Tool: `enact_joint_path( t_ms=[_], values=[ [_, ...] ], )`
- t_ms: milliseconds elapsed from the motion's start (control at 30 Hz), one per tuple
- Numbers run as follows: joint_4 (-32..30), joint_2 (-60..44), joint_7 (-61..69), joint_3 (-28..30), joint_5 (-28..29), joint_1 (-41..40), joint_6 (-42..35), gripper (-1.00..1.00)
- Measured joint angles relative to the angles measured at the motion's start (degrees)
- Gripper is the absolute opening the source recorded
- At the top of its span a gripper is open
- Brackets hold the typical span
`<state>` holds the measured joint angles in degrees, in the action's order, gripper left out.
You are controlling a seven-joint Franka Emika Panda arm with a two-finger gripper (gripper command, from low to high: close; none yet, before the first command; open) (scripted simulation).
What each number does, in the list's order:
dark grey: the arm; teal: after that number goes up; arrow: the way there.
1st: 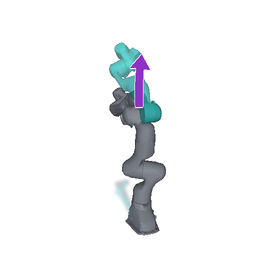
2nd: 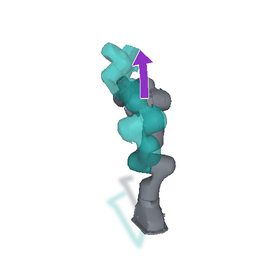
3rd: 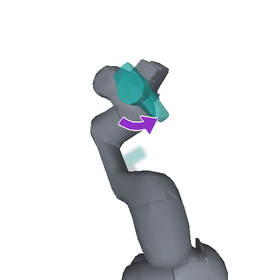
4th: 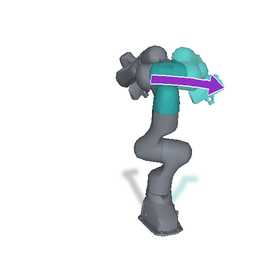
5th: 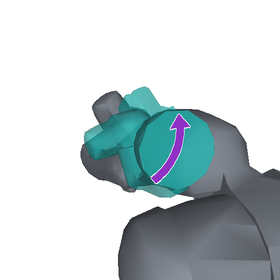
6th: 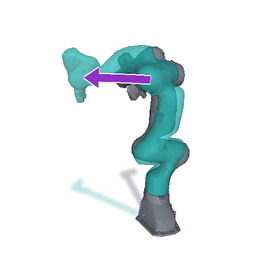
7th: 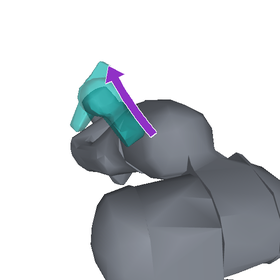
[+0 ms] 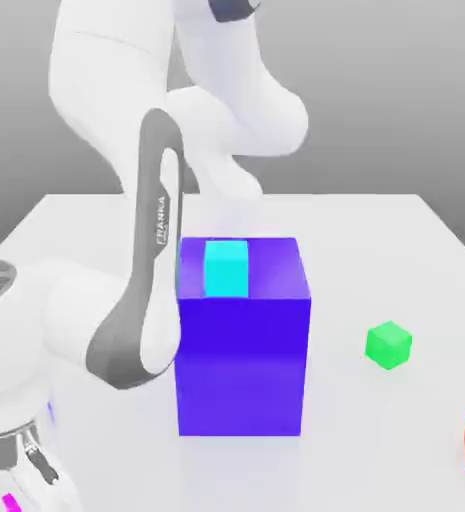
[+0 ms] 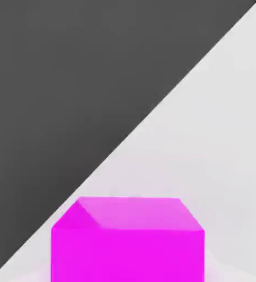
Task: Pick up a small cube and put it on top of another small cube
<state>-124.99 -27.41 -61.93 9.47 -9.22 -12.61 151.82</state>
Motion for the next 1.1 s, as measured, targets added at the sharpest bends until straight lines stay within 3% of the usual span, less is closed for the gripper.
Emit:
enact_joint_path(
  t_ms=[67, 400, 533, 733, 867, 967, 1000, 1100],
  values=[
    [-2.0, 4.0, 0.8, -0.9, 0.9, 1.4, -1.8, -1.0],
    [-19.3, 20.0, 18.0, -17.8, 0.1, 12.2, -0.3, -1.0],
    [-27.0, 27.3, 27.4, -24.8, -2.1, 23.1, 0.3, -1.0],
    [-39.4, 38.8, 42.0, -30.7, -4.0, 38.0, 1.5, -1.0],
    [-42.9, 35.4, 43.2, -34.2, 0.0, 40.3, 8.5, -1.0],
    [-43.0, 29.2, 38.3, -34.0, 7.5, 38.4, 14.4, -1.0],
    [-42.9, 27.1, 35.8, -33.2, 11.1, 38.5, 16.3, 1.0],
    [-42.9, 27.1, 35.8, -33.2, 11.1, 37.3, 16.3, 1.0]
  ],
)
